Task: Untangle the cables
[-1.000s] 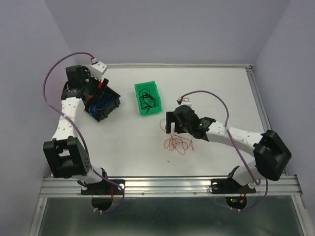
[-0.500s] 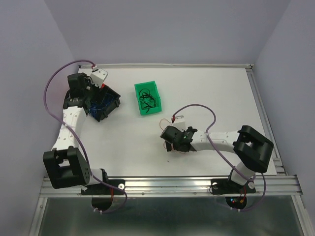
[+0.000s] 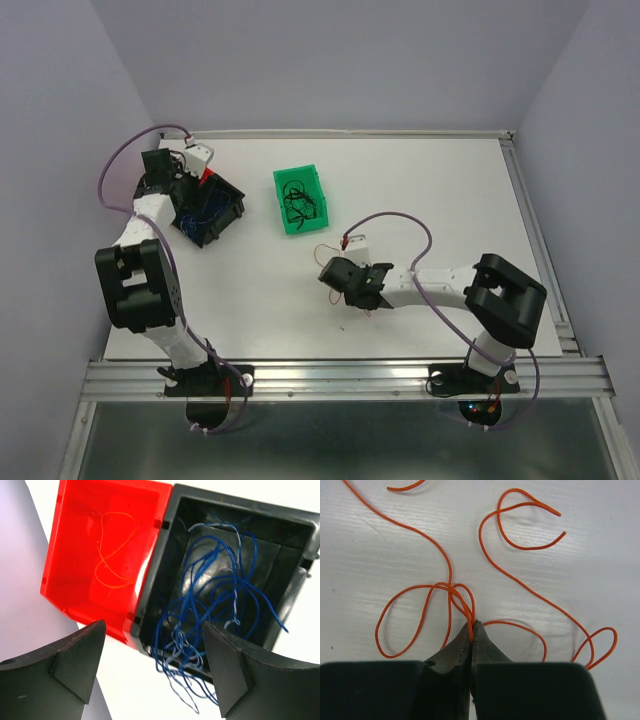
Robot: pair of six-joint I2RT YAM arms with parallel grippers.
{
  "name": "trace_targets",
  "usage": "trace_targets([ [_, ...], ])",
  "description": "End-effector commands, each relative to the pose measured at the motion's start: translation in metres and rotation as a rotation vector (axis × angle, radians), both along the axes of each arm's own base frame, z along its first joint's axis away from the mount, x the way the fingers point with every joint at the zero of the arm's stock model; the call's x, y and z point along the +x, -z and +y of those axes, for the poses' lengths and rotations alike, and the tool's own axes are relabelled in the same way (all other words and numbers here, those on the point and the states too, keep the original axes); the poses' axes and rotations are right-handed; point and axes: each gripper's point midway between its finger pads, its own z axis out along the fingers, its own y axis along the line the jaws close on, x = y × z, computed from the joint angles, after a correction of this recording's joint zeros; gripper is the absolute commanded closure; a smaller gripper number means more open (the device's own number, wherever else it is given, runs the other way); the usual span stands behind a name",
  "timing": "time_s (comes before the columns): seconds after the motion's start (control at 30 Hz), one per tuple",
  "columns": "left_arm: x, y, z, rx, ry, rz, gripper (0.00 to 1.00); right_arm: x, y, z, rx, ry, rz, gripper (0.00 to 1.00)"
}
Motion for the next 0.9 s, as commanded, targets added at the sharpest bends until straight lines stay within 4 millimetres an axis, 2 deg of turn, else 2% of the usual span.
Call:
trace_targets([
  [0.0, 0.036, -0.033, 0.011, 0.028, 0.013, -0.114, 0.1, -0.009, -0.008, -0.011, 0.009, -0.016, 0.002, 0.99],
  [0.1, 0.049, -0.026, 0.021, 0.044, -0.01, -0.105, 0.1, -0.012, -0.012, -0.012, 0.038, -0.029, 0.004, 0.99],
  [0.13, 0.055, -0.03, 0.024, 0.045, -0.011, -0.116, 0.11, -0.014, -0.011, -0.014, 0.039, -0.032, 0.007, 0.99],
  [0.27, 0.068, -0.006, 0.034, 0.041, -0.028, -0.074, 0.13, -0.015, -0.018, -0.015, 0.055, -0.04, -0.004, 0.99],
  [0.33, 0.069, 0.003, 0.035, 0.032, -0.024, -0.05, 0.18, -0.015, -0.025, -0.014, 0.072, -0.044, -0.016, 0.99],
  [0.47, 0.06, 0.027, 0.025, -0.006, 0.012, 0.019, 0.3, -0.012, -0.043, -0.014, 0.103, -0.056, -0.052, 0.99],
  [0.57, 0.049, 0.034, 0.018, -0.027, 0.03, 0.045, 0.39, -0.009, -0.06, -0.014, 0.135, -0.065, -0.083, 0.99],
  [0.7, 0.035, 0.045, 0.008, -0.082, 0.029, 0.085, 0.64, 0.0, -0.076, -0.012, 0.161, -0.062, -0.11, 0.99],
  [0.77, 0.027, 0.053, 0.001, -0.12, 0.031, 0.113, 0.68, 0.004, -0.083, -0.011, 0.17, -0.062, -0.123, 0.99],
  [0.83, 0.022, 0.055, -0.008, -0.16, 0.025, 0.122, 0.74, 0.01, -0.098, -0.009, 0.193, -0.063, -0.151, 0.99],
  [0.87, 0.018, 0.058, -0.014, -0.187, 0.014, 0.131, 0.81, 0.011, -0.105, -0.008, 0.203, -0.07, -0.162, 1.0],
])
